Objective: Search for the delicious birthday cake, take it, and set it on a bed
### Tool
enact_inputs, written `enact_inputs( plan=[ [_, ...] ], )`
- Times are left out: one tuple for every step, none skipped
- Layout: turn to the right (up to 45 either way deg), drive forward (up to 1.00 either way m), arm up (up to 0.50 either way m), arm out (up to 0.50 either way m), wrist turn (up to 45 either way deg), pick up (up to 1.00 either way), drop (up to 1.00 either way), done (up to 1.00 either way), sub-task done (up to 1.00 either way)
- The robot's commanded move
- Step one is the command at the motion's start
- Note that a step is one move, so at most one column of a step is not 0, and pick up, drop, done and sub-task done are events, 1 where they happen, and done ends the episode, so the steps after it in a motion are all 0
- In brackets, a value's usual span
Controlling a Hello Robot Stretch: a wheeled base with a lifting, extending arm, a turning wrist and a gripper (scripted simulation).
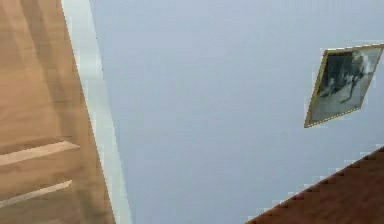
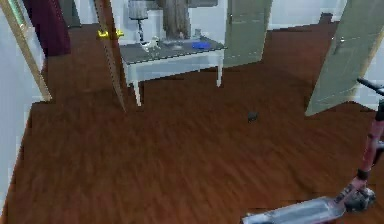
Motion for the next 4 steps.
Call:
enact_inputs(
  plan=[
    [45.0,0.00,0.00,0.00,0.0,0.00,0.00,0.00,0.00],
    [6.0,0.00,0.00,0.00,0.0,0.00,0.00,0.00,0.00],
    [0.0,0.20,0.00,0.00,0.0,0.00,0.00,0.00,0.00],
    [9.0,0.00,0.00,0.00,0.0,0.00,0.00,0.00,0.00]
  ],
)
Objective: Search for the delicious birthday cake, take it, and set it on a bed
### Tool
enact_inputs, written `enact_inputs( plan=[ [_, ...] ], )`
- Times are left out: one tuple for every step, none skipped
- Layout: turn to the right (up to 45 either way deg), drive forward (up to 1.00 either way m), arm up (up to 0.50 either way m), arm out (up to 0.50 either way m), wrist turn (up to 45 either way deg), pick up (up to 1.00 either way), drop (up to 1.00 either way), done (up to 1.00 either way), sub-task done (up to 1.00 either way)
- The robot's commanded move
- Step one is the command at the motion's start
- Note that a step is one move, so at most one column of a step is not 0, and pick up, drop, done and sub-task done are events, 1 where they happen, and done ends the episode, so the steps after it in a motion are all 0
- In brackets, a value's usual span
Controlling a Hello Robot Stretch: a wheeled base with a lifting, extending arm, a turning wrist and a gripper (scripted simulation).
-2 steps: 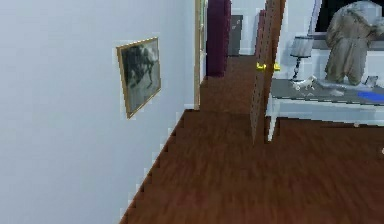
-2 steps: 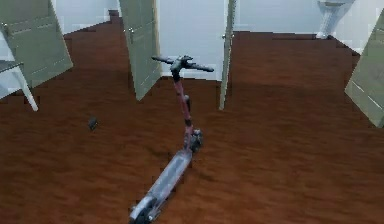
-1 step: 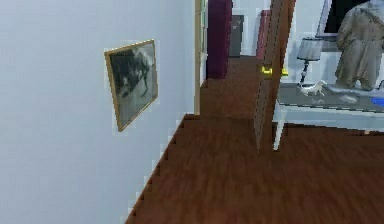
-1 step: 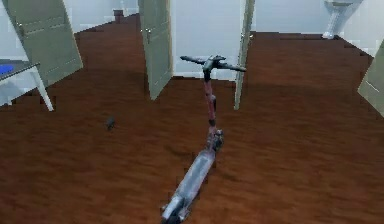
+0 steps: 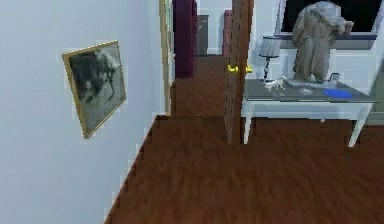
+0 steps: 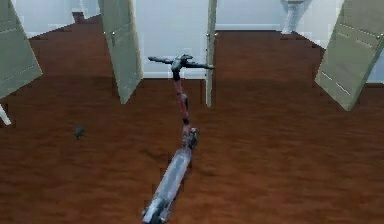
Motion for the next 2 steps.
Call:
enact_inputs(
  plan=[
    [0.0,1.00,0.00,0.00,0.0,0.00,0.00,0.00,0.00],
    [3.0,0.00,0.00,0.00,0.0,0.00,0.00,0.00,0.00]
  ],
)
